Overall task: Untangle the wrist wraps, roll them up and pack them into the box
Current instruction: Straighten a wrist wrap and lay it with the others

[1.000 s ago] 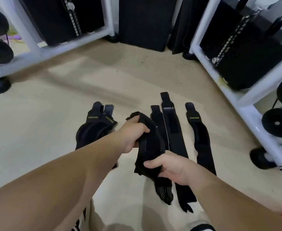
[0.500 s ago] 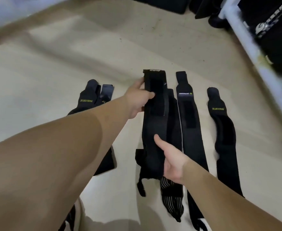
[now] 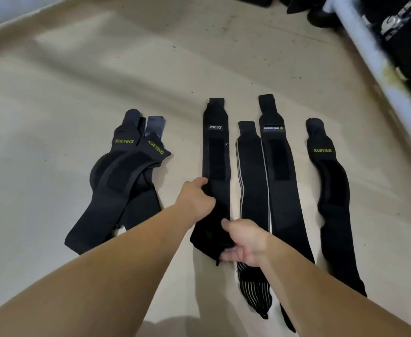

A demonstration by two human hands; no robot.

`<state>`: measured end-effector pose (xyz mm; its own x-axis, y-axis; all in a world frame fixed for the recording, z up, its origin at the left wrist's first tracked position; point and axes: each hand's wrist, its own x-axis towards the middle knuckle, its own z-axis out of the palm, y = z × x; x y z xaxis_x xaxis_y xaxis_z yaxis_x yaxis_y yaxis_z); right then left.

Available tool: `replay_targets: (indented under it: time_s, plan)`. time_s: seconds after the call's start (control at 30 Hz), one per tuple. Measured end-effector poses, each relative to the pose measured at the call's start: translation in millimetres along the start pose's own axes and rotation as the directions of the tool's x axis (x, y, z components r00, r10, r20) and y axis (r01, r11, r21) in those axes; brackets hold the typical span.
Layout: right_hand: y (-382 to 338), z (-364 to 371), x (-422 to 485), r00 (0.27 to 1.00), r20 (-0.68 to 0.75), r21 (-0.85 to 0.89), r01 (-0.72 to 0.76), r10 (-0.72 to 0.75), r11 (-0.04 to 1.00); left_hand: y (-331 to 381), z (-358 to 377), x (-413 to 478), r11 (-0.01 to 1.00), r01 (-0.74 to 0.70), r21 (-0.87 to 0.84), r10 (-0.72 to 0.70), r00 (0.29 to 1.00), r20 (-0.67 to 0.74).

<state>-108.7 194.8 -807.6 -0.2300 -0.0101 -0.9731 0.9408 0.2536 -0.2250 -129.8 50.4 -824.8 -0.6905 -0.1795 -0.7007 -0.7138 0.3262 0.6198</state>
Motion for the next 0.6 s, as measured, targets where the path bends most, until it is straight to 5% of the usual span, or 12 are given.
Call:
replay_targets:
  time_s: [0.17, 0.23, 0.33, 0.4, 0.47, 0.6]
  plan:
    - [-17.4, -12.1, -16.4, 0.989, -0.03, -0.441, -0.142, 0.144, 0.886, 3.7, 6.0, -1.6, 0.978, -0.03, 0.206, 0.026, 0.999, 0.023]
    - [-21.7, -18.8, -7.8, 0.982, -0.141, -0.639, 0.006, -0.125, 0.769, 4.2, 6.2, -0.8, 0.972, -0.031, 0.234, 0.026, 0.999, 0.025]
    - [-25.2, -32.8, 5.2, 0.757, -0.175, -0.874, 0.175, -0.629, 0.454, 3.4, 6.0, 1.9, 0.954, -0.055, 0.295, 0.057, 0.998, 0.0]
    - [-23.5, -39.0, 12.3, 0.63, -0.071, -0.959, 0.169, -0.773, 0.226, 3.9, 7.8, 4.8, 0.912, -0.102, 0.398, 0.12, 0.992, -0.022]
    - [-23.3, -42.0, 23.2, 0.643, 0.039, -0.981, 0.17, -0.765, 0.093, 3.6, 9.6, 7.7, 0.86, -0.137, 0.492, 0.167, 0.986, -0.016]
    - [-31.1, -57.5, 46.8, 0.733, 0.107, -0.982, 0.186, -0.671, 0.046, 5.9, 12.7, 15.2, 0.829, -0.178, 0.53, 0.19, 0.981, 0.032]
